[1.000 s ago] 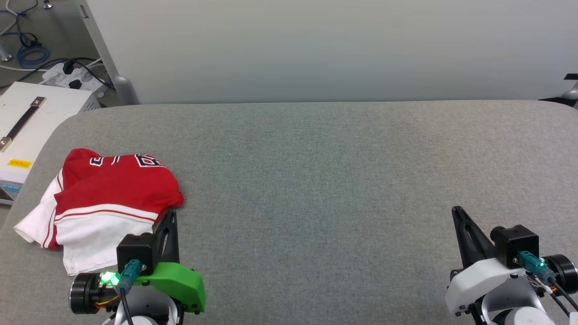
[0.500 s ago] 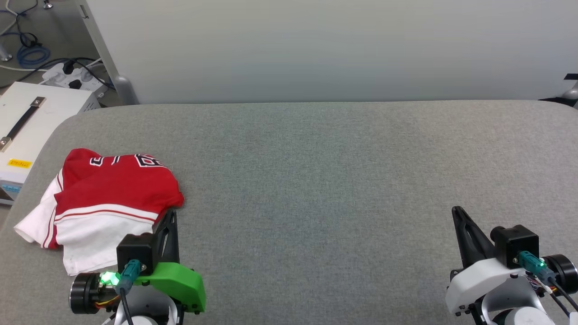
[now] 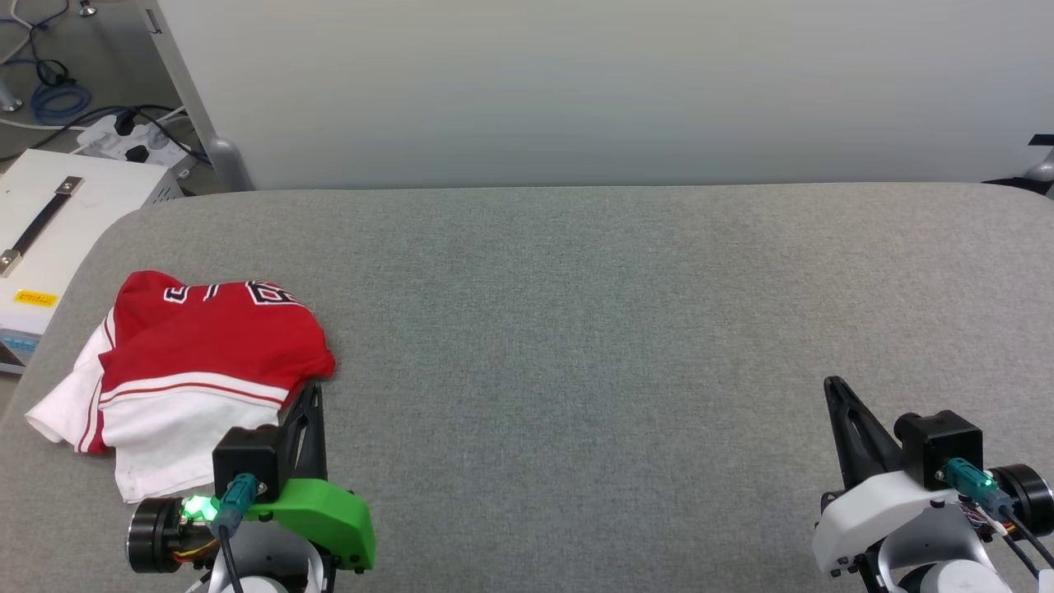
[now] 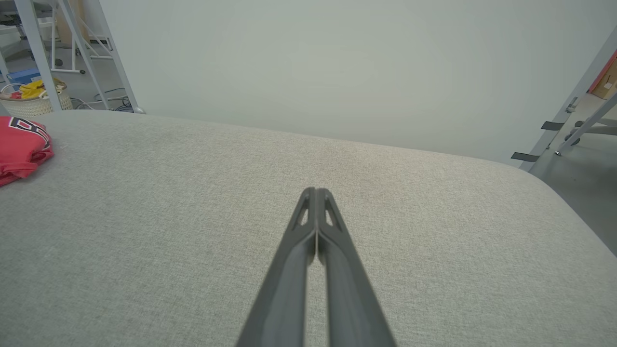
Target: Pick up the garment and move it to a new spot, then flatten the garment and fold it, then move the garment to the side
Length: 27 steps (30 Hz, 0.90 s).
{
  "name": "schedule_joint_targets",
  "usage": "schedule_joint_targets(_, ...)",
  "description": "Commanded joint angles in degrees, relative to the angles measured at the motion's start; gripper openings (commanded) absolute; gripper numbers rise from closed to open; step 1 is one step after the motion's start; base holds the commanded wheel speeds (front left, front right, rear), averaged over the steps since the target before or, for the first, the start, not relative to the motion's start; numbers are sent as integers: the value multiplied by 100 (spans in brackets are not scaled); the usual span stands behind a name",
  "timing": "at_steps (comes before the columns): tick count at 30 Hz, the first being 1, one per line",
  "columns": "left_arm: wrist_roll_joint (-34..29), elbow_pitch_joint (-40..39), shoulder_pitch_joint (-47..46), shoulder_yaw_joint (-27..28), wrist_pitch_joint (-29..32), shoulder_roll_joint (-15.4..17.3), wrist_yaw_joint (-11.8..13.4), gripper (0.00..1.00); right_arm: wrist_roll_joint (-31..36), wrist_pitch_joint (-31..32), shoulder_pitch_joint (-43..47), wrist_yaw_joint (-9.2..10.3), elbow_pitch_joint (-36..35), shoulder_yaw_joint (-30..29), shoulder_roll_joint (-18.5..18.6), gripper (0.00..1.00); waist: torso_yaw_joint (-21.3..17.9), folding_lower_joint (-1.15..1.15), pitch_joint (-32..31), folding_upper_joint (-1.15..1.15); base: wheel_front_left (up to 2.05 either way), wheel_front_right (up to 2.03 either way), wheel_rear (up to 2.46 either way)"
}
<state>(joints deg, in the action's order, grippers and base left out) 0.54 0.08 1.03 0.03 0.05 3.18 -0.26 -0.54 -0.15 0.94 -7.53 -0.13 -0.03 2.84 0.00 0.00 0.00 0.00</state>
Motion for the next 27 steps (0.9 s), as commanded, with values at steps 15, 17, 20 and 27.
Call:
schedule_joint_targets(15,91,73,7,4,-93,0,-14,100,-44,-93,4,0,23,-72,-2,100,-1,0,4,0,0,0,0)
schedule_joint_targets(17,113,93,8,4,-117,0,-18,100,-58,-116,3,0,28,-91,-2,100,-1,0,5,0,0,0,0)
schedule_joint_targets(20,146,120,9,2,-151,-1,-24,100,-83,-150,1,0,35,-115,-2,100,-1,0,6,0,0,0,0)
schedule_joint_targets(27,228,183,9,-5,-235,-3,-37,100,-167,-233,4,1,18,-106,-1,100,0,0,9,0,0,0,0)
